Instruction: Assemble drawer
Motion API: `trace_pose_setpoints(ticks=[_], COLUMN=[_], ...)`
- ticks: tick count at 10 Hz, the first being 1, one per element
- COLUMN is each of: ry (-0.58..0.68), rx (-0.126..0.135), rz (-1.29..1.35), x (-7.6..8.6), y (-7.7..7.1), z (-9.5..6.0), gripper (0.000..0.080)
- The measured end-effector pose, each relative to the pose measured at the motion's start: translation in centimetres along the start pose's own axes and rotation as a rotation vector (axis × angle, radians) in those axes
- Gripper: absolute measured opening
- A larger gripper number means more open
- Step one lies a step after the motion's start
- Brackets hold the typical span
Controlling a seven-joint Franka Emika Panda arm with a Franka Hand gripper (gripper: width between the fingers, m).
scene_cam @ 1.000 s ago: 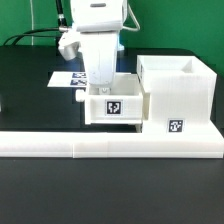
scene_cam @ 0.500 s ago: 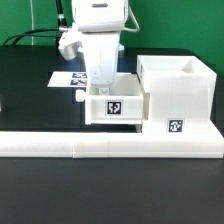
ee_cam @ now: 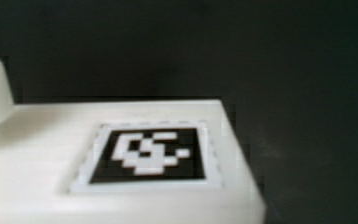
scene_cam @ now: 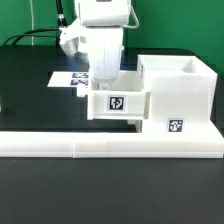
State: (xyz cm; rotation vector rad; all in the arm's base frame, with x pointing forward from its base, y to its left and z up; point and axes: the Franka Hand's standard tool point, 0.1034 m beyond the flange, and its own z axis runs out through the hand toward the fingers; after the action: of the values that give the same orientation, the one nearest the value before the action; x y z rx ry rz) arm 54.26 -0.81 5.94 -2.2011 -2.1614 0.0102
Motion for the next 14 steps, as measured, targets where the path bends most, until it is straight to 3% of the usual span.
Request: trace_pose_setpoints(ticks=[14], ry=[-0.011], rx=[-0.007], rz=[-0.025], x=[0.9], y=[0.3], z=[0.6], gripper=[0.0042])
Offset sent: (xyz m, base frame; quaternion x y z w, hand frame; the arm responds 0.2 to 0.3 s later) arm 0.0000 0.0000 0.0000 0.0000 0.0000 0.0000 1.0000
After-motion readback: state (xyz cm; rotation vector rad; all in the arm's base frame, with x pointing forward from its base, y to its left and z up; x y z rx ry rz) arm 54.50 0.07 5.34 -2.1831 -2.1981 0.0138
